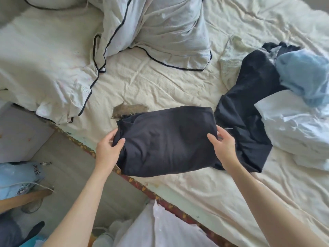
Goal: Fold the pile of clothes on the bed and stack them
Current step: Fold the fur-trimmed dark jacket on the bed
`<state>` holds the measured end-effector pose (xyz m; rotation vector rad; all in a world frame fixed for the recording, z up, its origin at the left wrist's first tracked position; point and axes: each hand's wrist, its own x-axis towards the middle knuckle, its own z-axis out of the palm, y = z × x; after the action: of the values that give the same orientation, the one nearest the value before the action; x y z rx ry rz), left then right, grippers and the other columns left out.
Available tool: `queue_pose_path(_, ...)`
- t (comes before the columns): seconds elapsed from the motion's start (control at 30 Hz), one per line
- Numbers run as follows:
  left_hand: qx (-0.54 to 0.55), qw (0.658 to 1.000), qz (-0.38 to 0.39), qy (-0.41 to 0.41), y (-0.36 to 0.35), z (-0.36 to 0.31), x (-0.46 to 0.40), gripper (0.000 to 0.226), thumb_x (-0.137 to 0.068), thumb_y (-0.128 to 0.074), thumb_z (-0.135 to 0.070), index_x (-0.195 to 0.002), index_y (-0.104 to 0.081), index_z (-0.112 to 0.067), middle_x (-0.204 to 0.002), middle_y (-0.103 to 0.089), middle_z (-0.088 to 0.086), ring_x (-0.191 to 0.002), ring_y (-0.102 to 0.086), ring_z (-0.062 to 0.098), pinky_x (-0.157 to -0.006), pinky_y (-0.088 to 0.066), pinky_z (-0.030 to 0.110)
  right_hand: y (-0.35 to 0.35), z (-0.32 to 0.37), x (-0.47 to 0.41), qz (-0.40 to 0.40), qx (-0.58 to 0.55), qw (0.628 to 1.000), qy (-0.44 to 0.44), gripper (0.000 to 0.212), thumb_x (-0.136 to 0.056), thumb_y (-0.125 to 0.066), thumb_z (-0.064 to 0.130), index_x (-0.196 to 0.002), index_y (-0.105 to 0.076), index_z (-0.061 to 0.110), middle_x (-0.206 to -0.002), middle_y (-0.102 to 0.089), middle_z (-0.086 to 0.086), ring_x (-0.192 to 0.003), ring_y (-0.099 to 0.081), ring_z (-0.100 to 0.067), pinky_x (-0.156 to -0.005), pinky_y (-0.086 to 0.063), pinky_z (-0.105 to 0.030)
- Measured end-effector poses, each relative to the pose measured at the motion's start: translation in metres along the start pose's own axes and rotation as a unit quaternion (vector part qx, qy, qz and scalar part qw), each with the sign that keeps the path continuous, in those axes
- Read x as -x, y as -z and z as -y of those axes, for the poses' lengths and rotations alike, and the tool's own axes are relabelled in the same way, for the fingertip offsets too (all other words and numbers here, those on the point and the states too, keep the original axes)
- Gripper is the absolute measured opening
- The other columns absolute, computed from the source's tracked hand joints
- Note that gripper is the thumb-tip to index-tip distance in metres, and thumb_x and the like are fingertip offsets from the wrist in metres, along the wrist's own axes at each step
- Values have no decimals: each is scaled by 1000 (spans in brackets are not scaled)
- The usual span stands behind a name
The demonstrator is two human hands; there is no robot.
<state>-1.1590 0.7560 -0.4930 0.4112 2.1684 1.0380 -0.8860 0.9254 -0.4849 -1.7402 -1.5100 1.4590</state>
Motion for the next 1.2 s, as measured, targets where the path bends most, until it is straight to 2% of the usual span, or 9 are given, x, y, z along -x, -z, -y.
queue_pose_path(0.13, -36, 997, 59, -18, -6, 0, 42, 42, -88, -65, -13, -129, -56, -18, -114, -62, 2, -100, -58, 21, -87, -48, 36, 39, -18, 70, -54, -21, 998, -15, 36, -90, -58, 8, -122, -62, 24, -96, -69, 8, -90, -66, -10, -80, -54, -29)
queue_pose_path(0.27, -98, 980, 166, -60, -27, -3, 89, 40, -88, -63, -8, -127, -57, -15, -120, -62, 4, -108, -57, 25, -93, -47, 43, 86, -53, 148, -118, -40, 992, -35, 34, -90, -58, 6, -118, -65, 25, -98, -68, 9, -82, -65, -3, -69, -52, -17)
queue_pose_path(0.47, -187, 931, 281, -135, -91, -33, 167, 42, -87, -65, -9, -128, -58, -12, -122, -61, 9, -111, -56, 26, -95, -45, 39, 175, -100, 248, -231, -97, 963, -99, 27, -90, -61, 11, -111, -67, 27, -94, -67, 16, -86, -65, -7, -71, -50, -21)
queue_pose_path(0.57, -195, 908, 325, -178, -128, -52, 215, 40, -86, -65, -8, -126, -60, -14, -122, -62, 9, -110, -58, 27, -93, -45, 36, 219, -123, 297, -278, -123, 945, -116, 24, -90, -59, 12, -105, -67, 30, -98, -67, 7, -88, -66, -13, -77, -53, -29)
queue_pose_path(0.7, -201, 875, 369, -239, -179, -70, 286, 39, -86, -65, -7, -124, -61, -16, -121, -62, 5, -112, -55, 21, -93, -42, 29, 280, -158, 353, -358, -152, 915, -110, 29, -89, -61, 7, -91, -67, 35, -85, -69, 14, -76, -65, -7, -67, -49, -19)
queue_pose_path(0.87, -198, 846, 411, -276, -256, -79, 391, 40, -85, -66, -5, -124, -62, -15, -118, -64, 2, -107, -59, 19, -91, -46, 30, 369, -218, 413, -400, -174, 891, -124, 22, -88, -62, 8, -103, -68, 23, -92, -69, 5, -83, -64, -12, -77, -50, -28)
queue_pose_path(0.97, -181, 834, 436, -286, -312, -77, 465, 37, -85, -65, -5, -118, -65, -23, -103, -65, -9, -91, -62, 12, -77, -48, 24, 429, -256, 454, -415, -173, 884, -126, 23, -89, -61, 9, -105, -68, 24, -97, -69, 3, -90, -65, -19, -85, -52, -36)
queue_pose_path(1.1, -186, 804, 487, -287, -380, -71, 564, 34, -85, -63, -5, -112, -66, -26, -104, -68, -2, -92, -64, 19, -83, -53, 36, 512, -302, 506, -457, -172, 864, -121, 31, -88, -60, 8, -87, -65, 38, -89, -67, 17, -82, -63, -10, -75, -50, -22)
queue_pose_path(1.2, -190, 789, 500, -302, -427, -73, 623, 36, -84, -64, -4, -113, -66, -25, -102, -68, 1, -87, -63, 19, -83, -51, 35, 567, -334, 534, -479, -184, 849, -124, 25, -89, -60, 7, -102, -66, 27, -89, -65, 20, -81, -59, 3, -68, -45, -9)
